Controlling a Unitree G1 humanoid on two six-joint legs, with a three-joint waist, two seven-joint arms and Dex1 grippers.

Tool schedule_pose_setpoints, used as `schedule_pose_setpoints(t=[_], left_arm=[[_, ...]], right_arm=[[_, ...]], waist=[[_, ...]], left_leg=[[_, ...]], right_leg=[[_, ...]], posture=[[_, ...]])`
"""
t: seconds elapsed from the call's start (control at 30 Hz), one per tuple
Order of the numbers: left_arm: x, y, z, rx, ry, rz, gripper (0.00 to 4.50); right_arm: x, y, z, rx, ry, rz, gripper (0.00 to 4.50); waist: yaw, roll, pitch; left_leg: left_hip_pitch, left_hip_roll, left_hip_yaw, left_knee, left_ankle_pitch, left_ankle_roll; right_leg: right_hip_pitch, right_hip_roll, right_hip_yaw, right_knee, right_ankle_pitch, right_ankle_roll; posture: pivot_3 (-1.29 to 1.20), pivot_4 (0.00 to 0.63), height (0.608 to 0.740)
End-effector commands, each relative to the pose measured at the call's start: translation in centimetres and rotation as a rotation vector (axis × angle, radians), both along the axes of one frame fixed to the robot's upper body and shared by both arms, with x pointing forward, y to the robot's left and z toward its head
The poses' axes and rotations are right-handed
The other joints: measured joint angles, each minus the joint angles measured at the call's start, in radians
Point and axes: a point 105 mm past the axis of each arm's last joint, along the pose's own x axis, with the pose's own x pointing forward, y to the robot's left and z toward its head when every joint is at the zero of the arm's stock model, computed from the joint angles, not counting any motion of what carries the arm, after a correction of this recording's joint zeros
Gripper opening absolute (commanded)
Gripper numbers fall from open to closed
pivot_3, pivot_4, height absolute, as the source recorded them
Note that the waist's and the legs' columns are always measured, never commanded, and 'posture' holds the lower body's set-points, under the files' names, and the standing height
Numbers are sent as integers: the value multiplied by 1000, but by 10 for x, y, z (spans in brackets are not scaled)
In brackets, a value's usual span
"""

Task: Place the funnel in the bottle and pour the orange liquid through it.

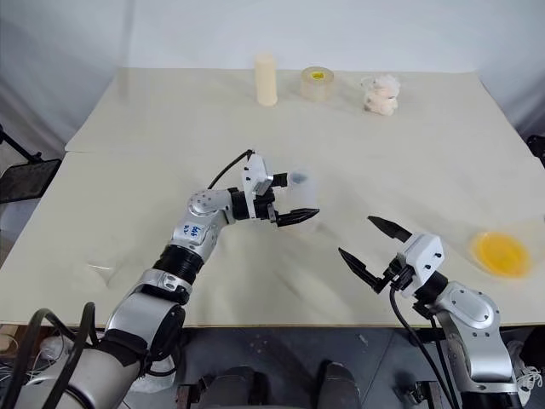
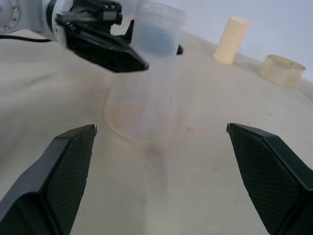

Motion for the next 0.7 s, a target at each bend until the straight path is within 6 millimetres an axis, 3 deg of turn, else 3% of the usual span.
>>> schedule_pose_setpoints(t=[0.03,0.37,0.53,0.7], left_arm=[[-4,4,17,-25,-46,-11,4479],[-12,42,22,19,-7,15,4479],[-17,83,29,51,7,103,4479],[-29,137,42,20,-18,335,4479]], right_arm=[[-2,-3,13,-6,-50,-9,4500],[0,-3,15,-18,-54,4,4500],[-1,-5,14,-35,-36,28,4500],[0,-2,10,-59,12,114,4500]], waist=[[0,0,0],[-2,0,0],[-4,0,0],[-4,0,0]], left_leg=[[0,0,0,0,0,0],[0,1,-1,0,0,0],[1,2,-1,0,0,0],[1,3,-2,0,0,0]], right_leg=[[0,0,0,0,0,0],[0,0,0,1,0,0],[0,0,1,1,0,0],[0,-1,2,2,0,0]], posture=[[0,150,740],[0,150,740],[0,150,740],[0,150,740]])
